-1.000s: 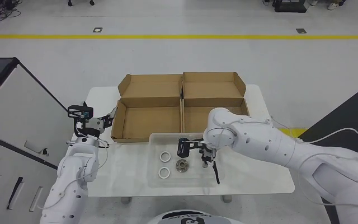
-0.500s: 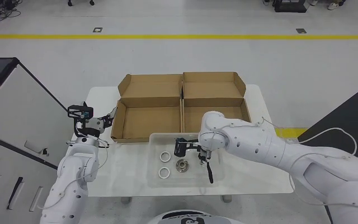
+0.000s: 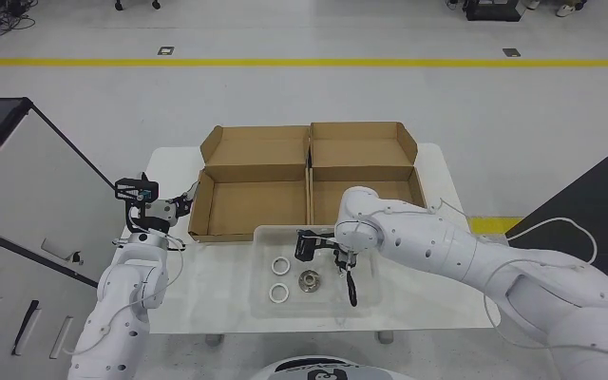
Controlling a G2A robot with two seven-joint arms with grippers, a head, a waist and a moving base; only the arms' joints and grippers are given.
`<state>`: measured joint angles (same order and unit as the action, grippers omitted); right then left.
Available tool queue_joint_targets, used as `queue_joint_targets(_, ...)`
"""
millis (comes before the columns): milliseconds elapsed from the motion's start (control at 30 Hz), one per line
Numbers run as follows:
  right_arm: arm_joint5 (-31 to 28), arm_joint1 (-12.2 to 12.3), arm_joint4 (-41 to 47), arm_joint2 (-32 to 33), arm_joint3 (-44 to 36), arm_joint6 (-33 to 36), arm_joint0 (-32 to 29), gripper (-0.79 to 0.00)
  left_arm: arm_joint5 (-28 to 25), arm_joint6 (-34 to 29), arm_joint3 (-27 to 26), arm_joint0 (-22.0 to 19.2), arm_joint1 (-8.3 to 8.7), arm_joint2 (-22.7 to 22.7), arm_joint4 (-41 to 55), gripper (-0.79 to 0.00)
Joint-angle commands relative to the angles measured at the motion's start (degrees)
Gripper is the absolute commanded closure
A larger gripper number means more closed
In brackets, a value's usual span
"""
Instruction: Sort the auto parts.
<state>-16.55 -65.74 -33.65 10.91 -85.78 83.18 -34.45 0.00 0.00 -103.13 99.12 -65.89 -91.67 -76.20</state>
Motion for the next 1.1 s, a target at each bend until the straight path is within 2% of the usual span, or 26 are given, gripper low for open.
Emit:
queue_joint_targets(0,-0.1,0.0,-0.1,0.2,0.2,0.1,-0.2,-0.329,0.0,0.0,0.0,0.0,0.0,0.0,0.0,-0.785)
queue_joint_targets(400,-0.8,0.2,0.1,1.7,0.2,1.0,-1.4,-0.302,0.0,0.0,0.0,0.0,0.0,0.0,0.0,-0.785)
queue_joint_targets(800,-1.9,0.6,0.5,3.2,-0.4,1.7,-2.5,-0.197,0.0,0.0,0.0,0.0,0.0,0.0,0.0,-0.785)
queue_joint_targets(1067,-1.9,0.7,-0.1,3.7,-0.5,2.1,-3.2,-0.191,0.0,0.0,0.0,0.0,0.0,0.0,0.0,-0.785)
